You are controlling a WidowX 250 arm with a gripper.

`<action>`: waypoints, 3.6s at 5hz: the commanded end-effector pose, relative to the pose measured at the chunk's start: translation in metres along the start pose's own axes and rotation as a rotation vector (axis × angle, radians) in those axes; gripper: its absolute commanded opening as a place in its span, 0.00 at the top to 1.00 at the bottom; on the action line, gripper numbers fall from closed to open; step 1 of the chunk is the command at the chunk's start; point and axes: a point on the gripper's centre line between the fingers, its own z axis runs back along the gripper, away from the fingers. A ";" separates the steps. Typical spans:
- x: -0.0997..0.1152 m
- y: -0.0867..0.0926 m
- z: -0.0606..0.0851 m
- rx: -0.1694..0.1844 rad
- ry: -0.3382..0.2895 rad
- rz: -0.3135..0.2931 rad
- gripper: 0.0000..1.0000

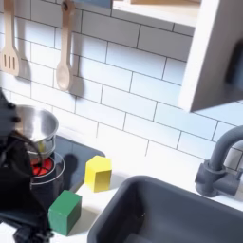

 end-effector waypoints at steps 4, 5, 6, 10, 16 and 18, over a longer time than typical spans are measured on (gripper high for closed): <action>0.082 0.035 0.022 0.076 -0.187 0.033 0.00; 0.091 0.045 0.028 0.087 -0.211 0.058 0.00; 0.101 0.048 0.039 0.095 -0.250 0.086 0.00; 0.098 0.047 0.041 0.083 -0.206 0.119 0.00; 0.150 0.068 0.081 0.113 -0.412 0.091 0.64; 0.167 0.078 0.104 0.117 -0.484 0.106 1.00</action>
